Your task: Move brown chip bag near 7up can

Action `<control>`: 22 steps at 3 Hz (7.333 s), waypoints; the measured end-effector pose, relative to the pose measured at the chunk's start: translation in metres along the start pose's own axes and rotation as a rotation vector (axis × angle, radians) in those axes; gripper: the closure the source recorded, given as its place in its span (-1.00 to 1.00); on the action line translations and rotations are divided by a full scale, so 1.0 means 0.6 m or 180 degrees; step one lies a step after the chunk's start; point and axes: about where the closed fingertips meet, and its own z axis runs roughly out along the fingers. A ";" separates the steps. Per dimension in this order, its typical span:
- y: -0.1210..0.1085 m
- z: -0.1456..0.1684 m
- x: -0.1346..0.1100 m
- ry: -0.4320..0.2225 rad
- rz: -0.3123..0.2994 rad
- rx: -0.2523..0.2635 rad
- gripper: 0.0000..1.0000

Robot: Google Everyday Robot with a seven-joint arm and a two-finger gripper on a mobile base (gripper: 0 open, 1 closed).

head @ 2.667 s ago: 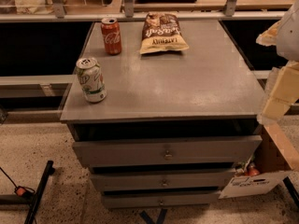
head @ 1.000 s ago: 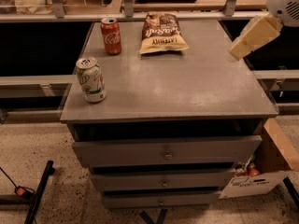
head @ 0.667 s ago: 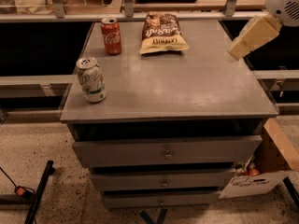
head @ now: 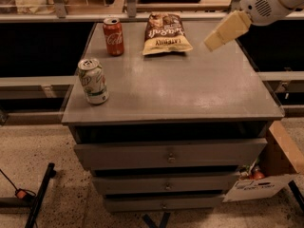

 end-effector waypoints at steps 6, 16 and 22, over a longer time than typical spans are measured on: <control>-0.084 0.213 -0.107 -0.0938 0.0846 0.0303 -1.00; -0.113 0.443 -0.100 -0.0995 0.0328 -0.0274 1.00; 0.039 0.265 0.015 -0.1489 0.0148 -0.1091 1.00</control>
Offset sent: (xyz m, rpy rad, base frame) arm 0.1269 0.0868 -0.0595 0.3617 -0.0985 -0.2625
